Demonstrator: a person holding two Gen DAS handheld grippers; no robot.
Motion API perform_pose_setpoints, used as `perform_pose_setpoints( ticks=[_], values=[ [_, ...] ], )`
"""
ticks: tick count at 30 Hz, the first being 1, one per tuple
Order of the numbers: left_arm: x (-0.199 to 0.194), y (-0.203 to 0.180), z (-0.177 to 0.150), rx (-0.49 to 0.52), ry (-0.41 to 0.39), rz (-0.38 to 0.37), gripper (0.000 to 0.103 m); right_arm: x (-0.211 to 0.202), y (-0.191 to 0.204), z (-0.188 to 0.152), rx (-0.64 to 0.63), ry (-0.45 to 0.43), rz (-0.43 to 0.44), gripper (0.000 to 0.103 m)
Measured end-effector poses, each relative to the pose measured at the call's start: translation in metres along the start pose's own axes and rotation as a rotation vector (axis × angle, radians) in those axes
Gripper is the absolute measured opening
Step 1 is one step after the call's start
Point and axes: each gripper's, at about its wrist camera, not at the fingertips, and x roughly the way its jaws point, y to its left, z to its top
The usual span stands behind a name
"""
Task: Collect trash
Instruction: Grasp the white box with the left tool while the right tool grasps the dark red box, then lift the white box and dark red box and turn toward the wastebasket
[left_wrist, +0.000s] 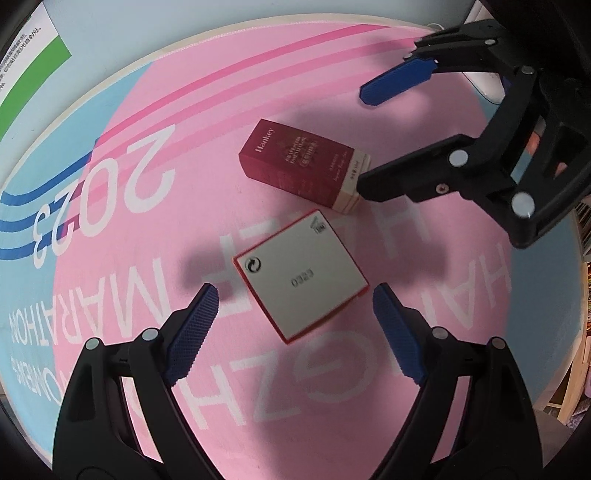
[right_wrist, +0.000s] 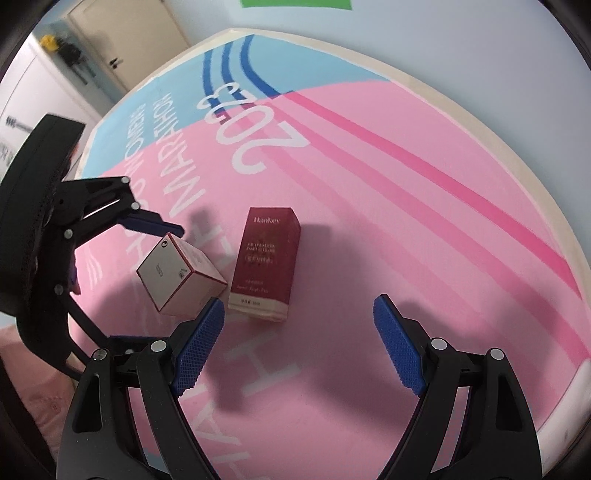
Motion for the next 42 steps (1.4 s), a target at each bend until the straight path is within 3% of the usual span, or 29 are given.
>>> perform_pose_setpoints(
  ticks=[2, 9, 13, 15, 18, 20, 22, 30, 42],
  values=[
    [0.005, 0.001, 0.004, 0.004, 0.003, 0.003, 0.077, 0.004, 0.002, 0.002, -0.031, 0.006, 0.005, 0.082],
    [0.012, 0.007, 0.012, 0.054, -0.012, 0.008, 0.074, 0.017, 0.005, 0.006, -0.101, 0.007, 0.003, 0.080],
    [0.011, 0.012, 0.018, 0.050, -0.019, 0.005, 0.068, 0.024, 0.007, 0.008, -0.121, 0.009, 0.003, 0.065],
    [0.011, 0.013, 0.021, 0.051, -0.022, 0.004, 0.065, 0.027, 0.008, 0.009, -0.133, 0.007, -0.007, 0.065],
    [0.012, 0.014, 0.026, 0.055, -0.028, 0.003, 0.056, 0.027, 0.008, 0.010, -0.136, -0.001, -0.016, 0.050],
    [0.012, 0.016, 0.028, 0.057, -0.028, 0.001, 0.053, 0.025, 0.006, 0.010, -0.130, 0.000, -0.016, 0.033],
    [0.012, 0.016, 0.031, 0.054, -0.030, 0.008, 0.053, 0.023, 0.004, 0.009, -0.125, 0.001, -0.026, 0.031],
    [0.008, 0.021, 0.031, 0.061, -0.045, 0.014, 0.053, 0.010, 0.002, 0.001, -0.102, -0.007, -0.051, 0.030],
    [-0.025, 0.019, -0.010, 0.120, -0.081, 0.059, 0.053, -0.026, 0.018, -0.012, -0.076, -0.027, -0.112, 0.030]
  ],
)
